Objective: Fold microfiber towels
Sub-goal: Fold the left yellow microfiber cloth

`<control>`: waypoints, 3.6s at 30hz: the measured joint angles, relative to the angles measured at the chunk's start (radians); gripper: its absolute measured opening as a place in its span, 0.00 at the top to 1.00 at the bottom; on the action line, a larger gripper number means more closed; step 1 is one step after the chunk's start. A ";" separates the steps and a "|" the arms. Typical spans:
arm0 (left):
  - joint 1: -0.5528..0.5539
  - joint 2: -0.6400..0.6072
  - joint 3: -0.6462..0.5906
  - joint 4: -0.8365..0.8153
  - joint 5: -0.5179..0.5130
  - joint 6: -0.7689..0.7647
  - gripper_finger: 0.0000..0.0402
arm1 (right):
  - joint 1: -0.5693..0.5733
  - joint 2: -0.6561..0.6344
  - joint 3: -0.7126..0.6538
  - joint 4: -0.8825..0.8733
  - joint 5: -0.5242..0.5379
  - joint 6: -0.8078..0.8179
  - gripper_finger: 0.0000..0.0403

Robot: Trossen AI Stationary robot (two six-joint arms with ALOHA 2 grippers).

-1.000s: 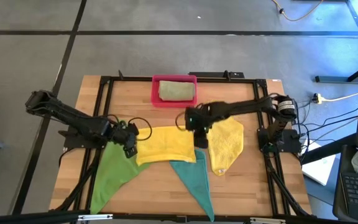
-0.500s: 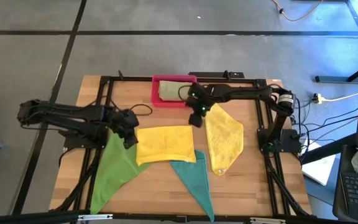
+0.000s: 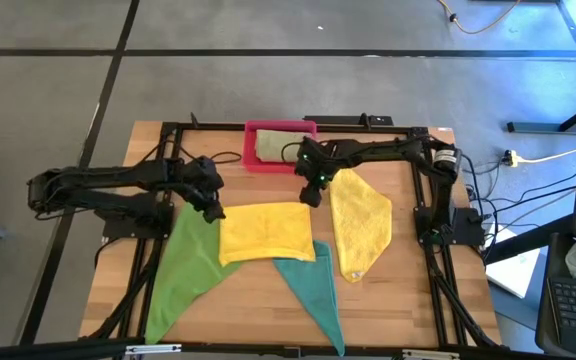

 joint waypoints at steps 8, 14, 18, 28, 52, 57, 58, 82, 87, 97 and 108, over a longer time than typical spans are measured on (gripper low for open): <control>-0.022 0.000 0.000 0.022 -0.173 -0.045 0.81 | 0.021 0.061 -0.001 0.028 0.013 0.009 0.36; -0.022 0.000 0.000 0.031 -0.171 -0.039 0.81 | 0.048 0.078 0.002 0.028 0.002 -0.048 0.36; -0.022 0.000 0.000 0.040 -0.172 -0.037 0.81 | 0.056 0.080 0.002 0.028 0.005 -0.067 0.36; -0.022 0.001 0.000 0.052 -0.294 0.032 0.81 | 0.069 0.081 0.002 0.006 0.036 -0.067 0.54; -0.022 0.036 0.001 0.250 -0.270 0.251 0.81 | 0.171 0.069 -0.002 -0.099 -0.030 0.067 0.97; -0.023 0.063 0.001 0.294 -0.238 0.245 0.81 | 0.169 0.010 -0.002 -0.104 -0.030 0.103 0.98; -0.023 0.068 0.001 0.314 -0.230 0.245 0.81 | 0.168 -0.003 -0.002 -0.103 -0.042 0.110 0.99; -0.199 0.172 0.000 0.546 -0.336 0.086 0.81 | 0.138 -0.082 -0.144 -0.390 0.072 0.189 0.78; -0.256 0.173 0.000 0.541 -0.340 0.028 0.81 | 0.136 -0.180 -0.103 -0.381 0.196 0.156 0.73; -0.323 0.159 0.000 0.542 -0.382 -0.096 0.81 | 0.142 -0.209 -0.085 0.223 0.182 0.049 0.73; -0.399 -0.029 0.000 0.545 -0.457 -0.241 0.81 | 0.197 0.129 0.215 0.092 0.051 -0.055 0.73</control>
